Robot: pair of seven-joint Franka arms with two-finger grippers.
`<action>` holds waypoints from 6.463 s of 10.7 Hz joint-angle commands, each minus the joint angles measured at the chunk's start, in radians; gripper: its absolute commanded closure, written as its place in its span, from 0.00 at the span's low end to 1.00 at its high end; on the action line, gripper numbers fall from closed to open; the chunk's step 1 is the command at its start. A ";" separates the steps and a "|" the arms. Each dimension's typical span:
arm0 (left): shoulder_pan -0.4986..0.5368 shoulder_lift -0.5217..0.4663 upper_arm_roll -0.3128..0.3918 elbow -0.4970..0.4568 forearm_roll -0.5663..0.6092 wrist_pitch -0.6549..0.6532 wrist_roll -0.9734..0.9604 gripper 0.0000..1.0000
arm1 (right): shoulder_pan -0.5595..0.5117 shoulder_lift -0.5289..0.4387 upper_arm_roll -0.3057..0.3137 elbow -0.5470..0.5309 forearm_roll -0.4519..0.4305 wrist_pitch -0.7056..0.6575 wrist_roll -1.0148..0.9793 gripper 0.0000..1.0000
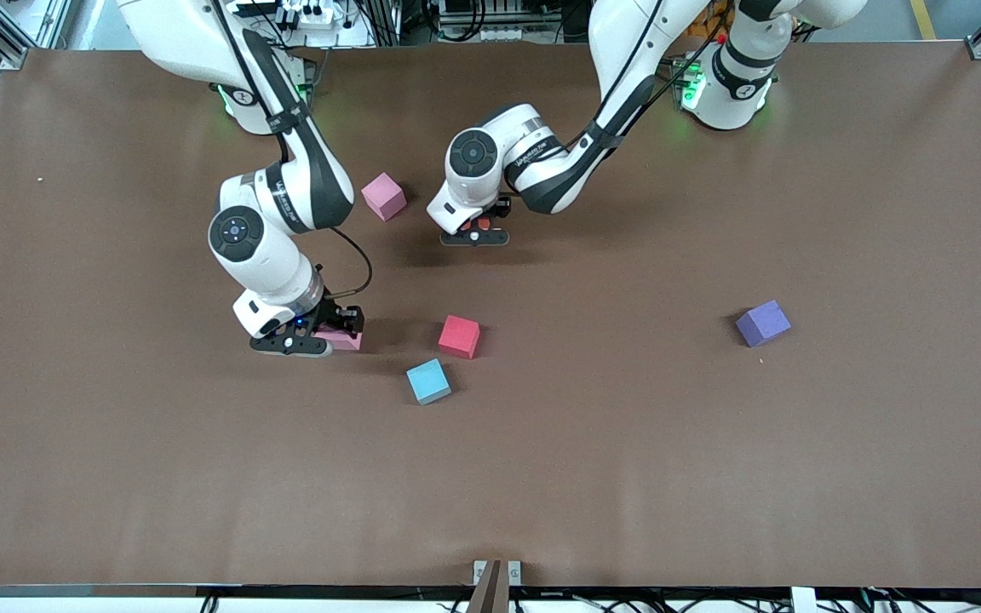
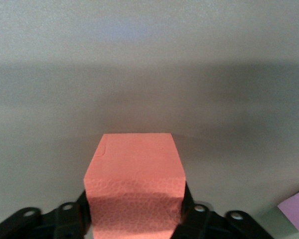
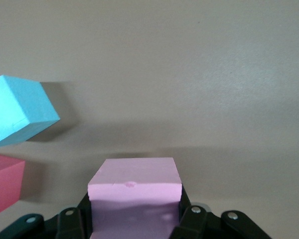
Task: Arrange blocks into number 1
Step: 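Place the orange cube against the purple cube with the left gripper, then place the pink cube against the orange cube with the right gripper, then return the right gripper to rest while the left gripper reaches the red cube, then grasp the red cube with the left gripper and lift it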
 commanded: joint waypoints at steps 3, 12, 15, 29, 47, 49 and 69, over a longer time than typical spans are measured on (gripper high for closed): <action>0.019 -0.024 -0.011 0.037 0.035 0.009 -0.027 0.00 | 0.035 -0.094 -0.007 -0.093 0.020 0.003 0.007 0.49; 0.156 -0.281 0.166 0.042 0.101 -0.107 -0.011 0.00 | 0.212 -0.059 -0.006 -0.058 0.019 0.001 0.109 0.50; 0.297 -0.315 0.172 0.057 0.101 -0.113 0.122 0.00 | 0.340 0.032 -0.001 0.028 0.017 -0.014 0.219 0.50; 0.415 -0.345 0.172 0.072 0.100 -0.141 0.289 0.00 | 0.475 0.143 0.068 0.048 0.009 0.009 0.335 0.49; 0.391 -0.329 0.157 0.074 0.100 -0.142 0.292 0.00 | 0.057 -0.179 0.069 0.244 -0.205 -0.491 0.173 0.00; 0.346 -0.281 0.152 0.100 0.097 -0.139 0.293 0.00 | -0.055 -0.242 0.069 0.247 -0.204 -0.531 0.029 0.00; -0.108 0.224 0.335 0.459 -0.014 0.178 0.585 0.00 | -0.577 -0.258 0.220 0.494 -0.228 -0.735 -0.305 0.00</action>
